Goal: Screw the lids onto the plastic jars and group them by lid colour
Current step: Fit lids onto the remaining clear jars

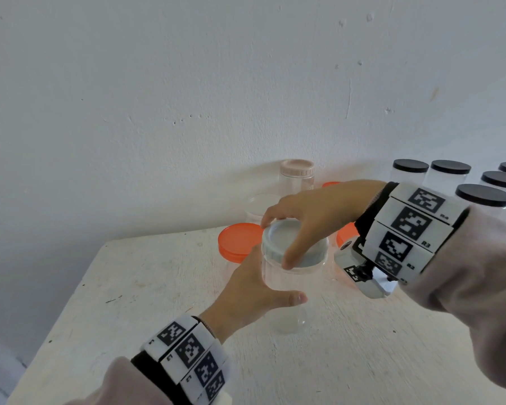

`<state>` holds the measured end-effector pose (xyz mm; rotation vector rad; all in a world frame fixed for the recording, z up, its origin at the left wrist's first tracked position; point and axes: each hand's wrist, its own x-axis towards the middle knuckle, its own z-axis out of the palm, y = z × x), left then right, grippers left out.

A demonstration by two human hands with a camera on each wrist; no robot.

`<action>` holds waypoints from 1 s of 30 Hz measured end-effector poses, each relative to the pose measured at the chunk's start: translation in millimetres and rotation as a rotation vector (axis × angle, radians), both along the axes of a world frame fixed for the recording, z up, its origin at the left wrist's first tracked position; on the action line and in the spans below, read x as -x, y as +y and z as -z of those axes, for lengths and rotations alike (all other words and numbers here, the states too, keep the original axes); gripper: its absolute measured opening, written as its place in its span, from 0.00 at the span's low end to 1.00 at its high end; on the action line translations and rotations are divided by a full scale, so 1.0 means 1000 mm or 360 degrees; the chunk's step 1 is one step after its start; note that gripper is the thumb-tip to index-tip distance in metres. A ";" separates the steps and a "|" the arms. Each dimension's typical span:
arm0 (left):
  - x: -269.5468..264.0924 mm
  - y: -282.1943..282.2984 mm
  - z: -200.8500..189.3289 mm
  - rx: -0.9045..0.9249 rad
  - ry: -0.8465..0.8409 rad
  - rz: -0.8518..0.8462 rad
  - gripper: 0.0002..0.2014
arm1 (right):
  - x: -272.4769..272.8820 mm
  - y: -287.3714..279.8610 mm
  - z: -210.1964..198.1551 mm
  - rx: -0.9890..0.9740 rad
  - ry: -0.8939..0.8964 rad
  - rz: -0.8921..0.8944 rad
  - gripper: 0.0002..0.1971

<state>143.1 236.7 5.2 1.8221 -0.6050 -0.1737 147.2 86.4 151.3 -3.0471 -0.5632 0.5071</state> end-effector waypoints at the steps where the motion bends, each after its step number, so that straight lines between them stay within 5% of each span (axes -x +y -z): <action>1: 0.000 0.000 0.000 -0.0003 -0.0009 -0.0003 0.42 | 0.000 -0.001 0.001 -0.0014 -0.0013 -0.0006 0.36; 13: 0.006 -0.002 0.001 -0.0011 -0.0111 -0.0124 0.38 | 0.007 -0.012 0.017 -0.0201 -0.0132 0.0019 0.37; 19: 0.003 -0.004 -0.010 -0.0032 -0.0033 0.0028 0.41 | 0.011 -0.018 0.025 -0.0310 -0.0150 0.0014 0.37; 30: 0.004 -0.004 -0.027 -0.0027 0.0076 -0.0041 0.42 | -0.039 -0.044 -0.008 -0.0560 -0.0152 0.0024 0.40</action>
